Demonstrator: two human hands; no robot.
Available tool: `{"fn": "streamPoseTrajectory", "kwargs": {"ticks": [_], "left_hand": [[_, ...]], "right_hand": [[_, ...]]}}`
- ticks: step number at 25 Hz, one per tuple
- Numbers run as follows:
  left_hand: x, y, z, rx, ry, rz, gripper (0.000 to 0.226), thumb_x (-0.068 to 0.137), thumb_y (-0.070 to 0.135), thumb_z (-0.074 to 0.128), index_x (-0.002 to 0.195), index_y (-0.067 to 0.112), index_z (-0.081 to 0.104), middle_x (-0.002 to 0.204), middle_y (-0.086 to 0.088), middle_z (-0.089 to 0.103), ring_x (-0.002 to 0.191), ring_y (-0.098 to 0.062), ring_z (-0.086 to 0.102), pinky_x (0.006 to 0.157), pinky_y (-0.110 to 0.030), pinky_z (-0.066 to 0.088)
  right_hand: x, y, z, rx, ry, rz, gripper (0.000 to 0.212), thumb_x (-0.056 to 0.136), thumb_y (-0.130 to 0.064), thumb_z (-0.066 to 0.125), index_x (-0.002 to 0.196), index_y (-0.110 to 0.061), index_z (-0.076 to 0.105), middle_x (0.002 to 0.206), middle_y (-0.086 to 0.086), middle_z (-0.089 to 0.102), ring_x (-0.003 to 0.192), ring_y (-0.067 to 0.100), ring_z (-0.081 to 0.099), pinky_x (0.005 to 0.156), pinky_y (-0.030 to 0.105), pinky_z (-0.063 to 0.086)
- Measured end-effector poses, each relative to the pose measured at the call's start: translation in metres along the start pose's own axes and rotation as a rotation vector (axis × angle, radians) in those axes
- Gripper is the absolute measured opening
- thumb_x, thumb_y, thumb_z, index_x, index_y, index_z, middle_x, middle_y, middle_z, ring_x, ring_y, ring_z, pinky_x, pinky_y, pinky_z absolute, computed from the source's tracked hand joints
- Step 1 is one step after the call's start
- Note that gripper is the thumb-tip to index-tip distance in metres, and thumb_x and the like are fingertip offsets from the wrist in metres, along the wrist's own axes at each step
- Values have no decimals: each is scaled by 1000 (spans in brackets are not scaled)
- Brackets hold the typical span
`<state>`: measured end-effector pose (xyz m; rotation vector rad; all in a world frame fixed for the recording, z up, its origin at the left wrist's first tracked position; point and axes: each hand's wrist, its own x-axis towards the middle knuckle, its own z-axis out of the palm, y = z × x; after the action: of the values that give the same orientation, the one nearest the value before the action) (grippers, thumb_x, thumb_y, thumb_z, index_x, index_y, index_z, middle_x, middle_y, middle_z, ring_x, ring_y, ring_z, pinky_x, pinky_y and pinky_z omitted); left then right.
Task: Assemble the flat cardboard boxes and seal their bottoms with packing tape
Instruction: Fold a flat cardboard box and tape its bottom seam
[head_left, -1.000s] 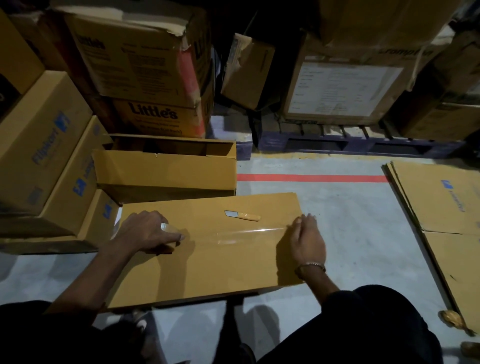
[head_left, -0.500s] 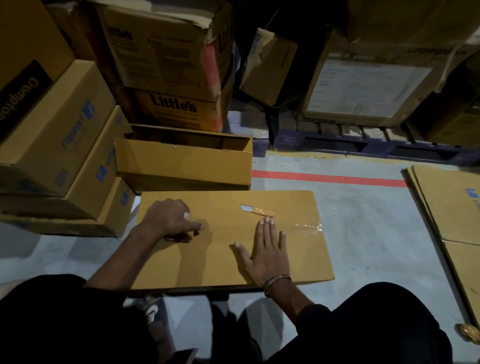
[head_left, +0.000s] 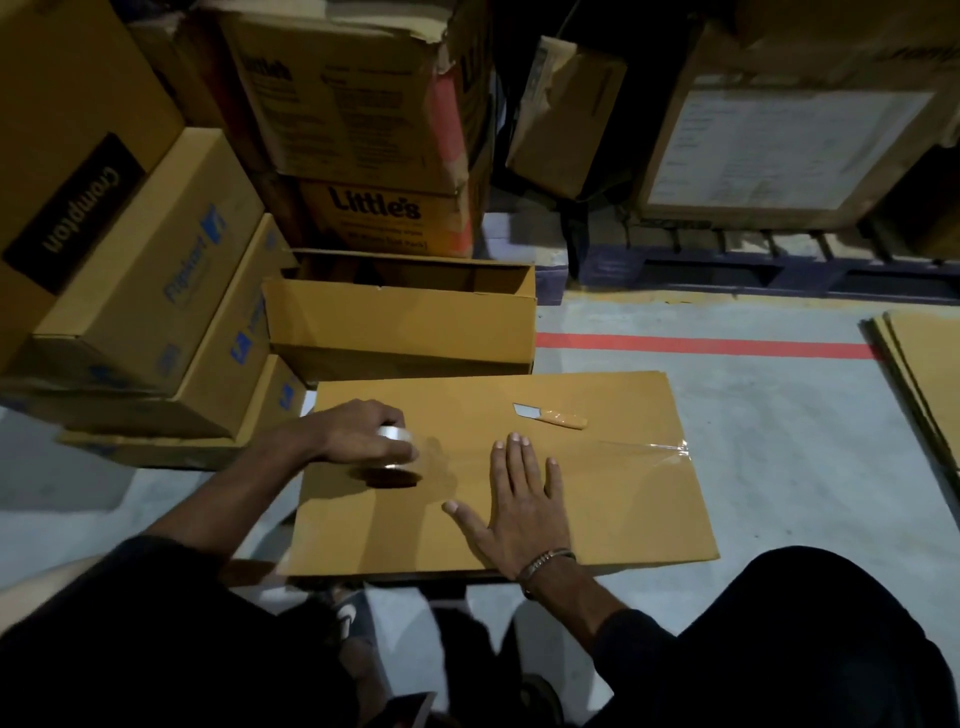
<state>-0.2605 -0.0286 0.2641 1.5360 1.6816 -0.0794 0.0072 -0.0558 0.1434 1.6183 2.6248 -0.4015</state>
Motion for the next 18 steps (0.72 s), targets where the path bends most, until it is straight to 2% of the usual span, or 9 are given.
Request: {"fn": "streamPoseTrajectory", "kwargs": {"ticks": [4,7,10,13,16,18], "left_hand": [[3,-15,-10,-13,-86,62,41,83,61,77,85,20,75,73,10,68,68,-9,60,62,-25,43],[3,-29,-19,38,-71,33,54,70,73,81,81,20,75,77,3,73,72,-14,67,63,-29,48],[-15,-55,-33,77,-61,-35,58,64,76,81,79,20,75,74,6,75,73,-15,70,64,-30,51],[-37,-91,-42,3,-47,-130,57,58,76,82,72,21,77,68,10,74,68,-11,70,64,-28,52],[-45,-113,-47,-40,21,-186,70,48,87,80,74,21,80,72,5,75,72,-16,71,66,-29,51],[-45,-120,-51,-65,108,-215,66,55,78,85,70,15,74,67,-2,70,68,-20,66,63,-29,45]], "right_hand": [[0,-1,-1,22,13,24,111,86,-93,9,165,-16,2,172,6,-8,159,20,-13,126,56,-3],[0,0,-3,13,9,36,116,83,-95,8,165,-13,1,172,4,-9,158,18,-14,127,53,-3],[1,-1,-2,-5,-8,41,118,83,-96,6,165,-12,-2,172,3,-11,158,17,-16,127,51,-4],[1,-3,-3,-28,-13,38,117,82,-96,4,165,-13,-4,172,4,-11,158,17,-16,127,50,-4],[-1,-2,-6,-34,1,39,116,83,-95,5,165,-12,-2,172,4,-10,158,17,-14,128,50,-4],[-1,-4,-7,-41,-10,39,116,83,-95,5,165,-13,-2,172,4,-10,158,17,-14,128,50,-3]]}}
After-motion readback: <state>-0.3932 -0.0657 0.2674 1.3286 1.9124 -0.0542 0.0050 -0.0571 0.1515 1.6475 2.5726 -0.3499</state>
